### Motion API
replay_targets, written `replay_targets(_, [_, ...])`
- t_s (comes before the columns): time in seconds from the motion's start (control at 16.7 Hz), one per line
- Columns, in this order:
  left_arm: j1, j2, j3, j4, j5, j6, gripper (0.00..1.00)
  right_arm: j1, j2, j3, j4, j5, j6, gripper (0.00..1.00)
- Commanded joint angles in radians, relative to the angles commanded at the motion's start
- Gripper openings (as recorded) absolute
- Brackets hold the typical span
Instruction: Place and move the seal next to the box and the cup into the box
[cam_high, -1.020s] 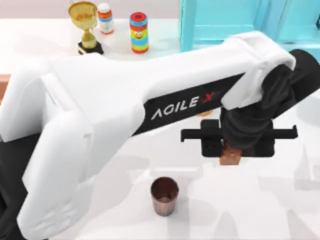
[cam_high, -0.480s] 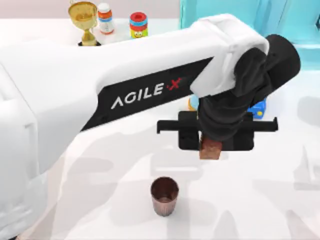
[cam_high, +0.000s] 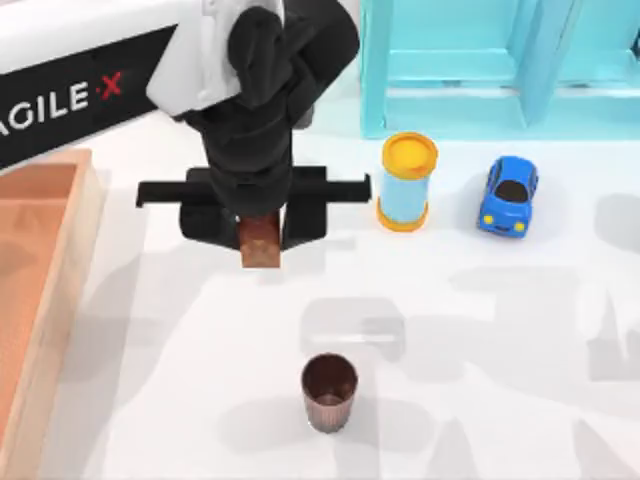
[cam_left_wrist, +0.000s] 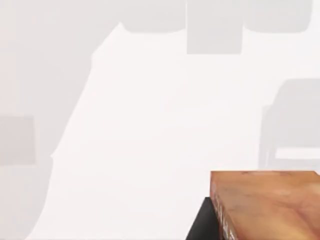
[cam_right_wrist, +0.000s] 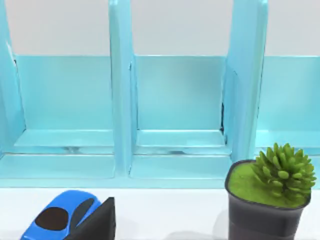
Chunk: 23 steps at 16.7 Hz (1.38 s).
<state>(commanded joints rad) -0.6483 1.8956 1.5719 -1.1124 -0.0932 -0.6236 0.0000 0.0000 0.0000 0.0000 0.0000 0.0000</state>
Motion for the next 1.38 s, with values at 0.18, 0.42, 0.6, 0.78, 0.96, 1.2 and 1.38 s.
replay_targets(0.18, [0.161, -0.121, -0.142, 0.033, 0.017, 0.166, 0.0, 0.0, 0.0, 0.0, 0.0, 0.0, 0.0, 1.0])
replay_targets(0.42, [0.264, -0.226, -0.247, 0.078, 0.034, 0.279, 0.0, 0.0, 0.0, 0.0, 0.0, 0.0, 0.0, 1.0])
replay_targets(0.6, [0.266, -0.229, -0.249, 0.079, 0.035, 0.281, 0.0, 0.0, 0.0, 0.0, 0.0, 0.0, 0.0, 1.0])
replay_targets(0.78, [0.263, -0.221, -0.254, 0.087, 0.032, 0.283, 0.0, 0.0, 0.0, 0.0, 0.0, 0.0, 0.0, 1.0])
replay_targets(0.96, [0.266, -0.205, -0.284, 0.135, 0.033, 0.285, 0.0, 0.0, 0.0, 0.0, 0.0, 0.0, 0.0, 1.0])
replay_targets(1.2, [0.27, -0.185, -0.322, 0.196, 0.034, 0.289, 0.0, 0.0, 0.0, 0.0, 0.0, 0.0, 0.0, 1.0])
replay_targets(1.38, [0.273, -0.168, -0.351, 0.242, 0.036, 0.291, 0.0, 0.0, 0.0, 0.0, 0.0, 0.0, 0.0, 1.0])
